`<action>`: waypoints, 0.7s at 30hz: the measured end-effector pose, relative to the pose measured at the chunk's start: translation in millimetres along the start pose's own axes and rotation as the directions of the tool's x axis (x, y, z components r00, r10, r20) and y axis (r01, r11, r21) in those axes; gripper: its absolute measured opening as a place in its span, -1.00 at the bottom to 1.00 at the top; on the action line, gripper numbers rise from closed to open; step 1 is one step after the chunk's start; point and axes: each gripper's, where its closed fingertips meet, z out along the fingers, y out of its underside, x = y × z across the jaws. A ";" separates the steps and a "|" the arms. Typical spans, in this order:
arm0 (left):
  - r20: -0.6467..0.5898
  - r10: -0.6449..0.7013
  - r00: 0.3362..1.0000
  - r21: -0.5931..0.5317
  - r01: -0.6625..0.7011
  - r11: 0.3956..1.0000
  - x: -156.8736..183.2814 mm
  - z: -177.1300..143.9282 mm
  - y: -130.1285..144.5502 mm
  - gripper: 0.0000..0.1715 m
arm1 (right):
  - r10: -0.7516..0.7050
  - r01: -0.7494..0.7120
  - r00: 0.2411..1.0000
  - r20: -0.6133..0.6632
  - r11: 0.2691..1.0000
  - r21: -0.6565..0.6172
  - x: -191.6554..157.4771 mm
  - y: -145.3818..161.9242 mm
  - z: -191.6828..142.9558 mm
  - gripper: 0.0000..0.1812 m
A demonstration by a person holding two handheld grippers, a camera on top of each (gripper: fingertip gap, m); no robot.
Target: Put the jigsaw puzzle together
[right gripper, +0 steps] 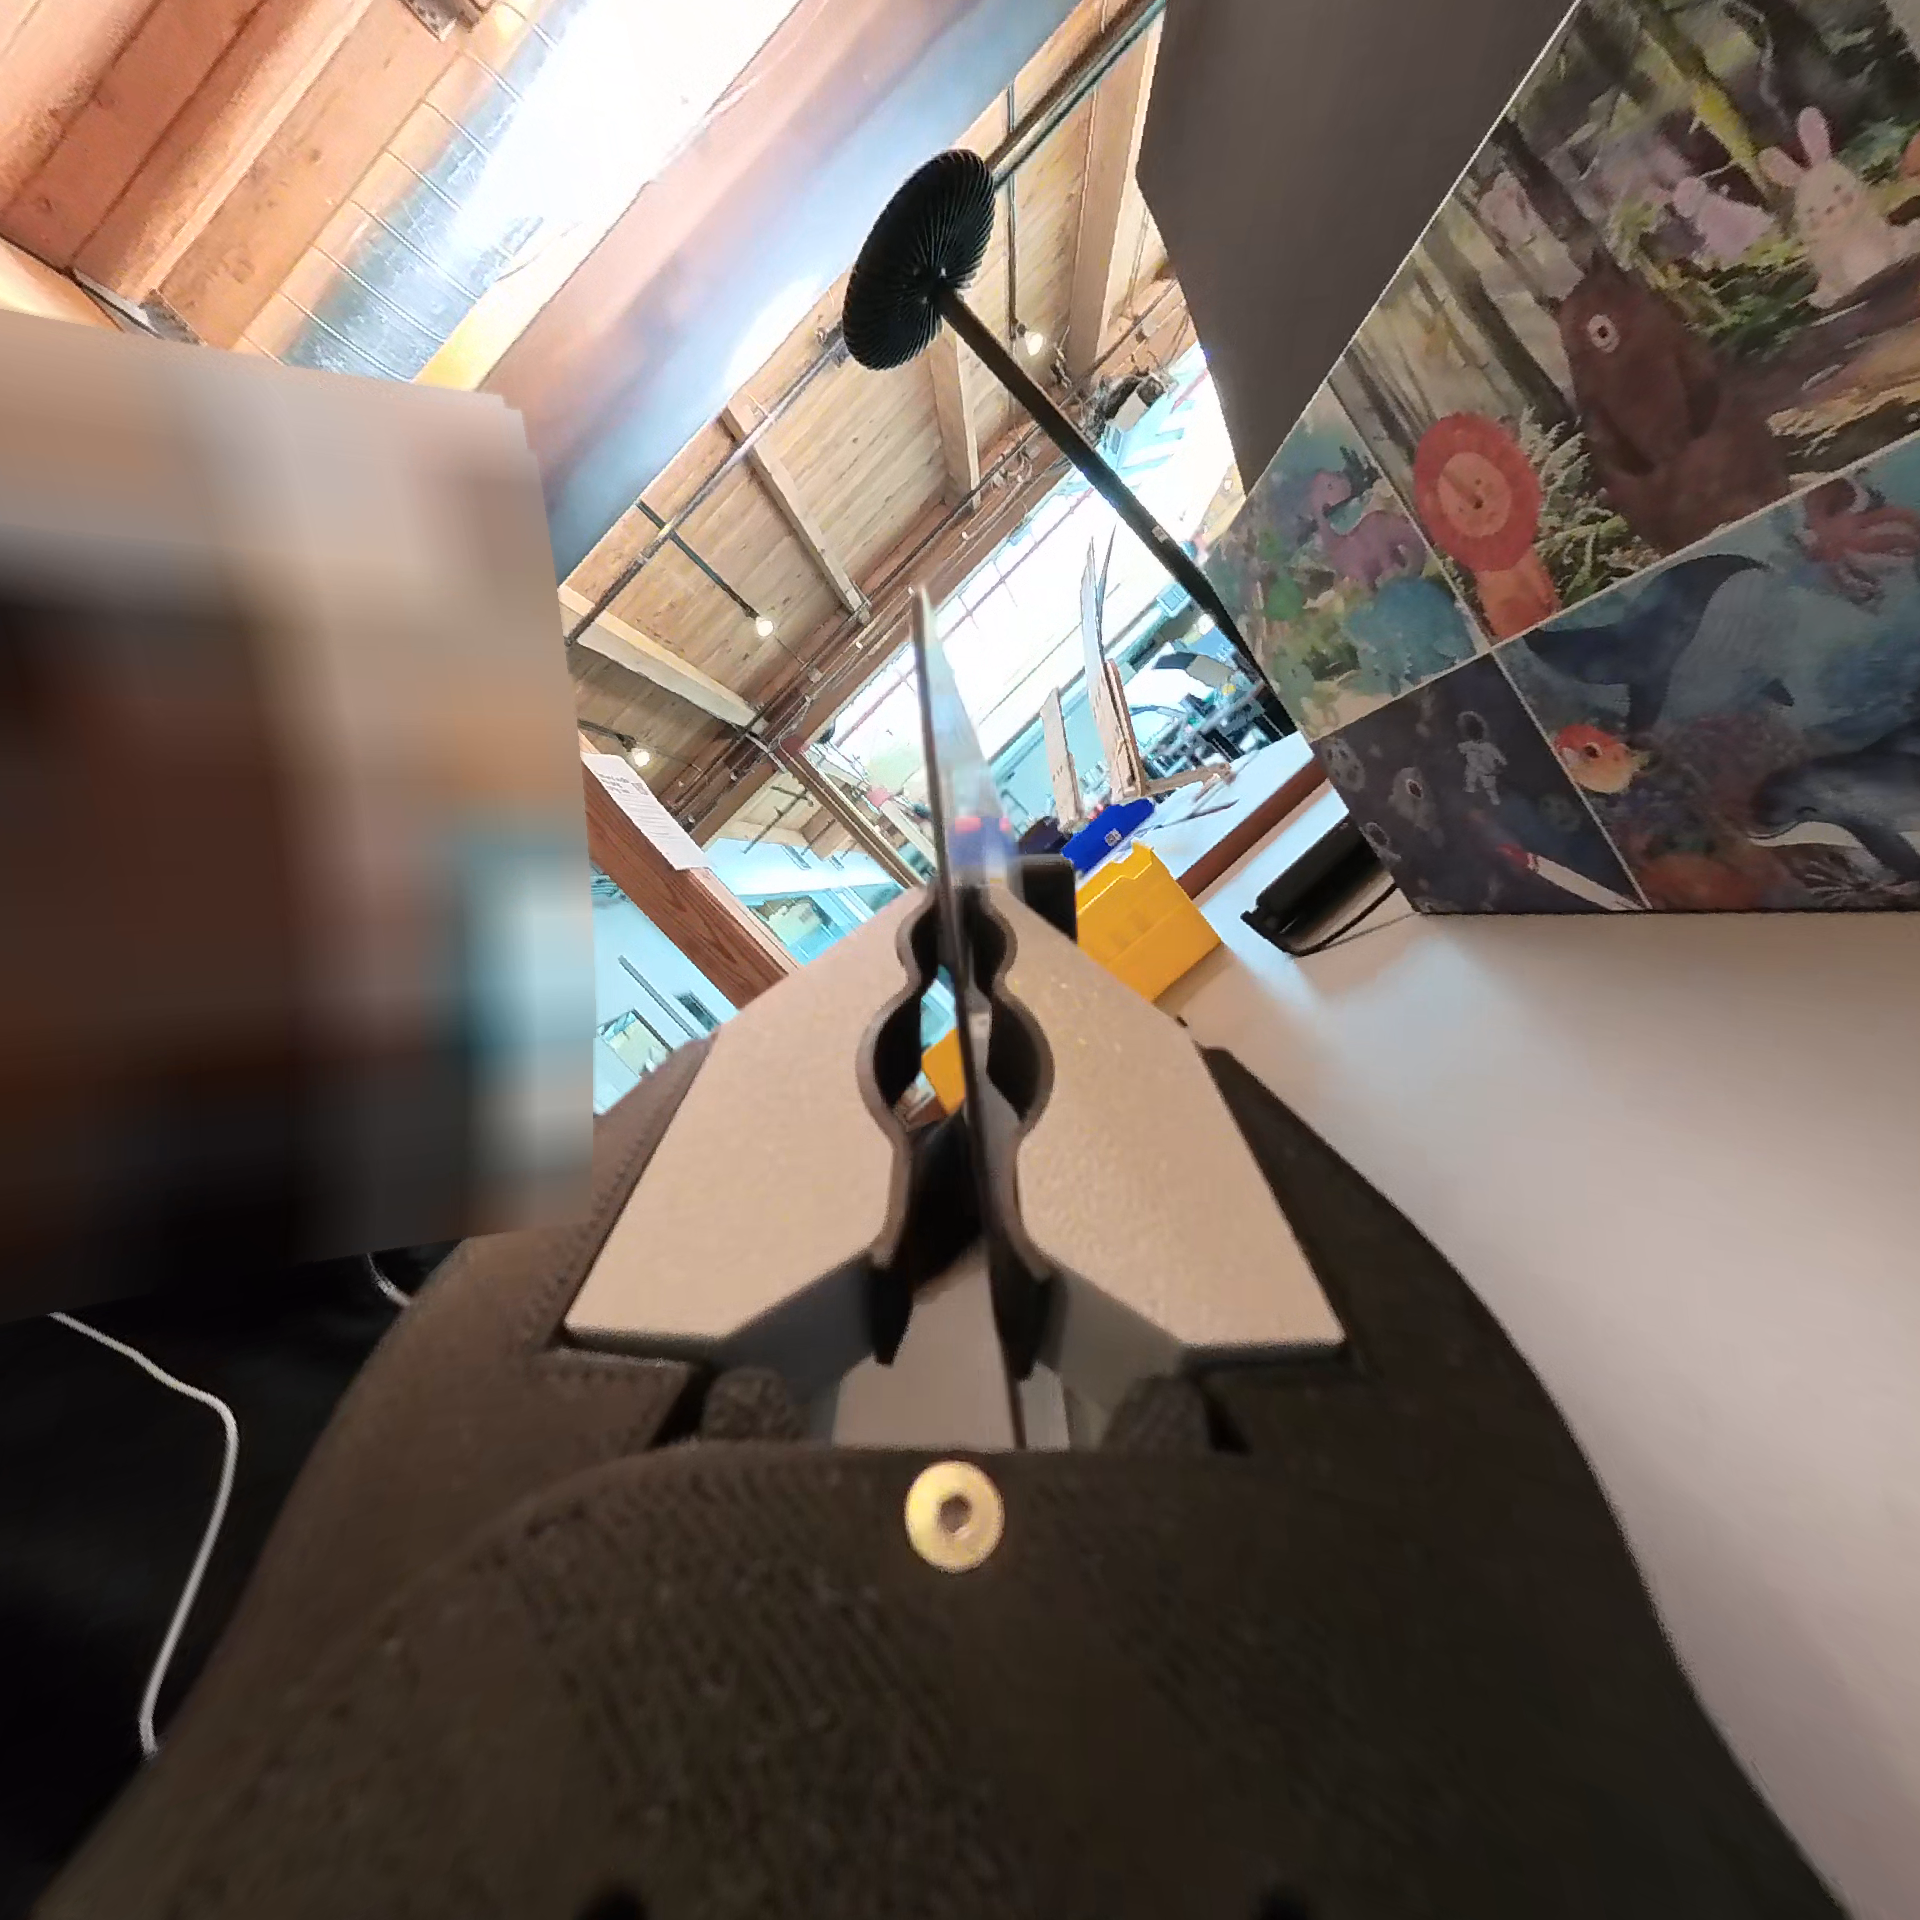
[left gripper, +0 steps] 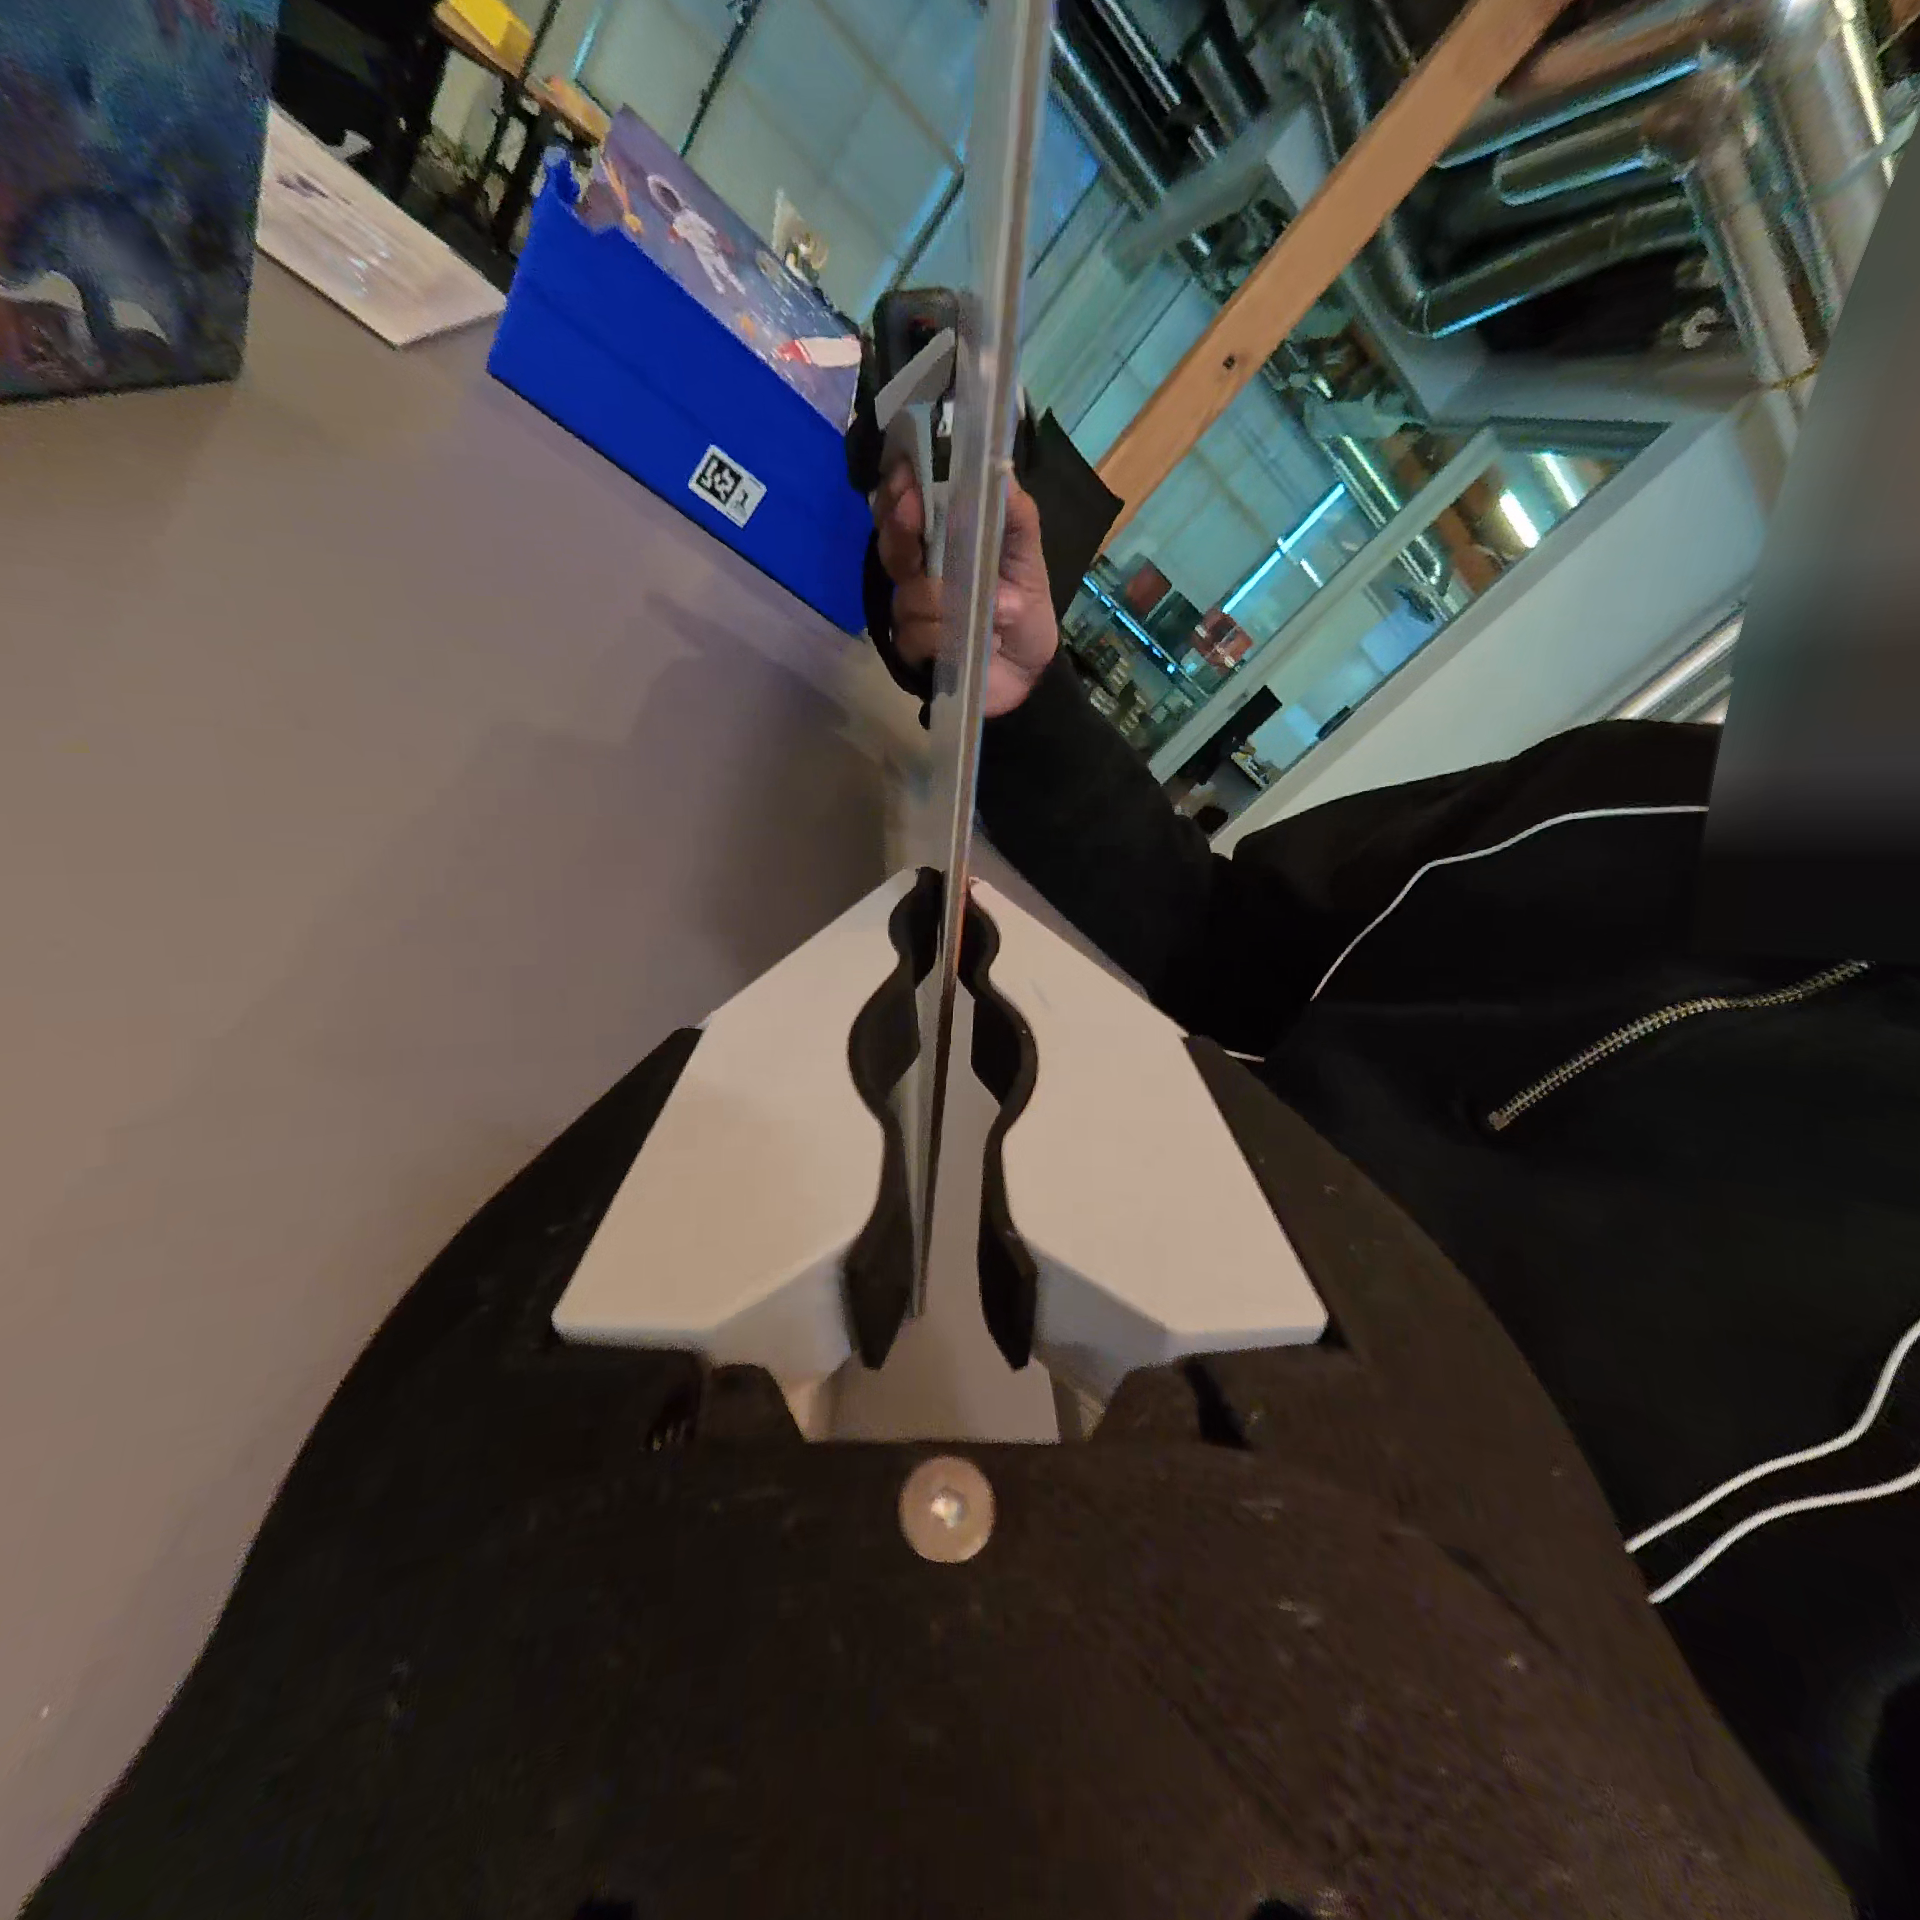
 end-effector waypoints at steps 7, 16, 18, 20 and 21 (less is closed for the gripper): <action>-0.043 -0.043 0.998 0.147 0.049 0.988 5.4 -13.6 -23.8 -1.00 | 0.041 -0.042 0.999 0.026 0.997 0.060 4.0 -8.5 -6.7 -0.67; -0.040 -0.079 0.996 0.272 0.086 0.958 -0.9 -32.8 -40.9 -1.00 | -0.011 0.007 0.990 -0.142 1.000 -0.030 29.7 4.8 -7.6 -0.56; -0.060 -0.093 0.994 0.309 0.108 0.945 -0.8 -39.9 -46.2 -1.00 | -0.004 0.001 0.987 -0.159 1.000 -0.019 33.3 3.0 -10.2 -0.54; -0.032 -0.098 0.995 0.338 0.103 0.936 -4.4 -46.0 -50.2 -1.00 | 0.007 -0.008 0.987 -0.161 1.000 -0.002 34.4 0.3 -12.6 -0.53; -0.015 -0.101 0.995 0.352 0.100 0.931 -6.1 -49.4 -52.4 -1.00 | 0.012 -0.011 0.987 -0.160 1.000 0.003 34.4 -0.7 -13.6 -0.53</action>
